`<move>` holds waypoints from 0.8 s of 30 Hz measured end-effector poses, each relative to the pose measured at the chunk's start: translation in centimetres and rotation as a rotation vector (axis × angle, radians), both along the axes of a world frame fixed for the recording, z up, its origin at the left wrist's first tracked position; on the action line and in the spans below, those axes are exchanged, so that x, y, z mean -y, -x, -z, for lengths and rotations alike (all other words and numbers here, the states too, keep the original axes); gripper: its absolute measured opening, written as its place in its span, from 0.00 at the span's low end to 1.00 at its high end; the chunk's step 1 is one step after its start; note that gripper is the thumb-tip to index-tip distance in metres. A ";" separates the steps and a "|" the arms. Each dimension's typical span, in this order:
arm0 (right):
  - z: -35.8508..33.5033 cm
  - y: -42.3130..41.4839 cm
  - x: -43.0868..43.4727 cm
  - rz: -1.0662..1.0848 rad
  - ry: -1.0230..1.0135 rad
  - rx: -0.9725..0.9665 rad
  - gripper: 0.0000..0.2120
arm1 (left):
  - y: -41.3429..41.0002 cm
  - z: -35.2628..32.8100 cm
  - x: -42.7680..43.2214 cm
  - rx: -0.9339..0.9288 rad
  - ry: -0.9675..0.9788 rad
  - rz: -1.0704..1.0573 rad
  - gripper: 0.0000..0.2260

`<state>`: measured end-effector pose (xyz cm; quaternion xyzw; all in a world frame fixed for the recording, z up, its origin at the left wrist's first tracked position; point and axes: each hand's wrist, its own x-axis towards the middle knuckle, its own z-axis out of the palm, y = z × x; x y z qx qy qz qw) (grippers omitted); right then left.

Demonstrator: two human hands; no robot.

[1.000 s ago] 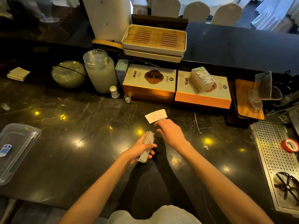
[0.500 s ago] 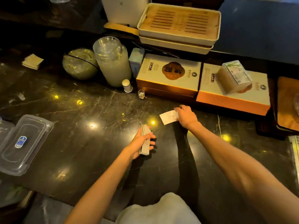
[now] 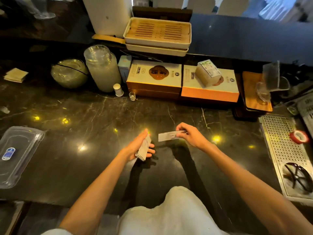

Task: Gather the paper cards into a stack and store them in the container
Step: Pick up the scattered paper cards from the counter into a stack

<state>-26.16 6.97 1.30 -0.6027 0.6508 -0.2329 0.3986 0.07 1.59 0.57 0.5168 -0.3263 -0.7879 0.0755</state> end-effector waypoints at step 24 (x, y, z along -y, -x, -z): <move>-2.1 -19.7 -3.9 -0.186 -0.022 0.158 0.29 | -11.2 -3.2 -6.9 -0.169 0.095 0.051 0.32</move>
